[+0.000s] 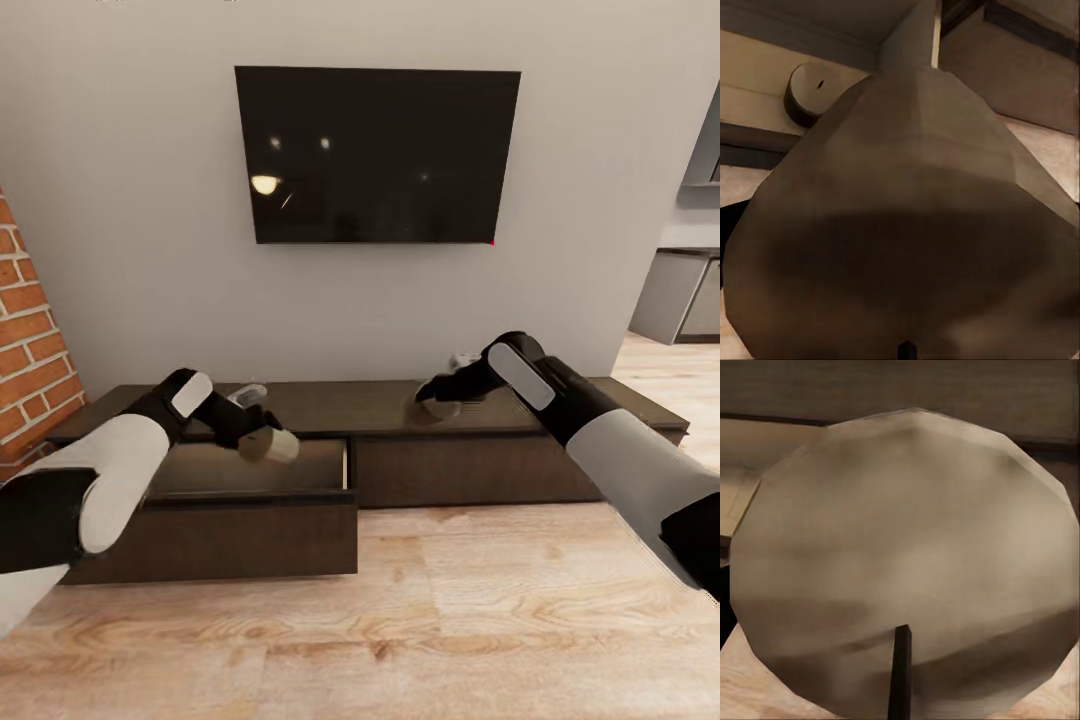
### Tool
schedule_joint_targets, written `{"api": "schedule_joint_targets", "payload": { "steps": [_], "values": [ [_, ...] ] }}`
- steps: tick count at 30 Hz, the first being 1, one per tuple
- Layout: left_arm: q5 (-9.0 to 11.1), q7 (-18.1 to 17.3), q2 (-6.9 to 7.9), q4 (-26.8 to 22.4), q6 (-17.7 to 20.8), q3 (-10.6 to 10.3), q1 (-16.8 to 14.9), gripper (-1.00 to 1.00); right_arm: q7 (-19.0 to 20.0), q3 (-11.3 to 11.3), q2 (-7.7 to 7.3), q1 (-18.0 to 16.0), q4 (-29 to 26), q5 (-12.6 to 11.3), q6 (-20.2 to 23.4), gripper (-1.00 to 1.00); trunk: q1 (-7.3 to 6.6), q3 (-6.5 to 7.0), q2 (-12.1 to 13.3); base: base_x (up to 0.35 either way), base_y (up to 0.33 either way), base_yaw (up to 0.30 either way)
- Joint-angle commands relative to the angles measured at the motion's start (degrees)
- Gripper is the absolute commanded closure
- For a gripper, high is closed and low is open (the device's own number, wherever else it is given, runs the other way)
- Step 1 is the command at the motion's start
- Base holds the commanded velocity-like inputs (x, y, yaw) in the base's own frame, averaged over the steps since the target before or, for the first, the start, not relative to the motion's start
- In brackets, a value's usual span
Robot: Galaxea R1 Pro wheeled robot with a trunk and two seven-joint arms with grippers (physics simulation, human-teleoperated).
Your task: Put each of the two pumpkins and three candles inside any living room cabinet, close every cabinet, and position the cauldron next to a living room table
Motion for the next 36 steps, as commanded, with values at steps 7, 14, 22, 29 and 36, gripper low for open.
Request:
{"api": "schedule_joint_targets", "payload": {
  "steps": [7,14,22,29,36],
  "values": [
    [-0.18,-10.43,-0.15,9.43,0.88,-11.9,-8.07,1.0,-0.51,0.44,0.18,-1.54,0.79,-1.96,0.02,1.0,0.0,-0.08,-0.02,0.0,0.0,0.0],
    [-0.37,-17.14,-0.26,11.53,0.59,-23.33,-8.45,1.0,-0.36,0.69,0.1,-1.57,-4.5,-2.14,0.02,1.0,0.0,-0.08,-0.02,0.0,0.0,0.0],
    [-8.0,-17.2,-0.61,12.77,0.3,-23.84,-8.43,1.0,-0.36,0.77,0.08,-1.57,-7.6,-2.08,0.02,1.0,0.0,-0.08,-0.02,0.0,0.0,0.0],
    [-9.66,-17.09,-0.98,12.83,0.26,-23.84,-8.43,1.0,-0.37,0.98,0.14,-1.57,-7.78,-2.08,0.02,1.0,0.0,-0.08,-0.02,0.043,0.025,0.0],
    [-9.73,-13.58,-1.08,12.92,0.28,-23.82,-8.4,1.0,-0.36,1.25,0.24,-1.56,-7.85,-2.08,0.02,1.0,0.0,-0.08,-0.02,0.281,0.165,0.0]
  ]
}}
